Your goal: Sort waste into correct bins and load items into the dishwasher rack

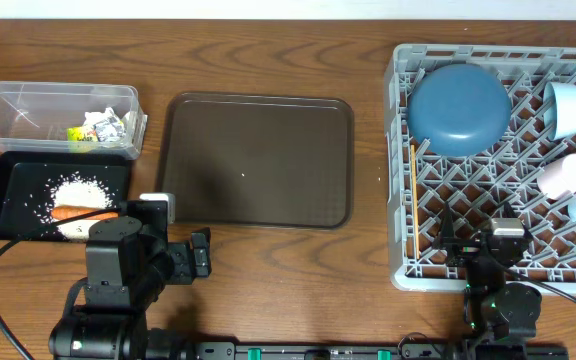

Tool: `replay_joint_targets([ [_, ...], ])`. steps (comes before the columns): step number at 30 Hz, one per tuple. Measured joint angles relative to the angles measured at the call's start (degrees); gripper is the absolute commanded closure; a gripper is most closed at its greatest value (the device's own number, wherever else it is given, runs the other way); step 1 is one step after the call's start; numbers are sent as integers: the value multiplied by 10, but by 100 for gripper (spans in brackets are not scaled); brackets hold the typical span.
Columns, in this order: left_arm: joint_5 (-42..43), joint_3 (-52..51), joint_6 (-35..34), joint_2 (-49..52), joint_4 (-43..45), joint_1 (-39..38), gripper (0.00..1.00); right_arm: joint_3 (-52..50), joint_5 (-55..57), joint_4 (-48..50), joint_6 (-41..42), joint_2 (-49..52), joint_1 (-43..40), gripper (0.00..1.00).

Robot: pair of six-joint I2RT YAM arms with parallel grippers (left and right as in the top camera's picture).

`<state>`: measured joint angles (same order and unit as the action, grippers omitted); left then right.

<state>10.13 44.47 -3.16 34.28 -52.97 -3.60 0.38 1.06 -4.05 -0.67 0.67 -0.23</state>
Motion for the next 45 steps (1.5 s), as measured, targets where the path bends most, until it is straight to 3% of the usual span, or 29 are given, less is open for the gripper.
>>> replay_joint_targets([
  [7, -14, -13, 1, -44, 1, 0, 6, 0, 0, 0, 0, 0, 0, 1],
  [12, -33, -104, 0, -143, 82, 0, 6, 0, 0, 0, 0, 0, 0, 1],
  [18, -43, -261, 1, -251, 230, 4, 6, 0, -1, 0, 0, 0, 0, 1],
  [22, -45, -362, 1, -316, 384, 23, 6, 0, -2, 0, 0, 0, 0, 1],
  [26, -49, -426, 3, -335, 502, 35, 6, 0, -2, 0, 0, 0, 0, 1],
  [45, -76, -429, 22, -337, 506, 23, 6, 0, -2, 0, 0, 0, 0, 1],
])
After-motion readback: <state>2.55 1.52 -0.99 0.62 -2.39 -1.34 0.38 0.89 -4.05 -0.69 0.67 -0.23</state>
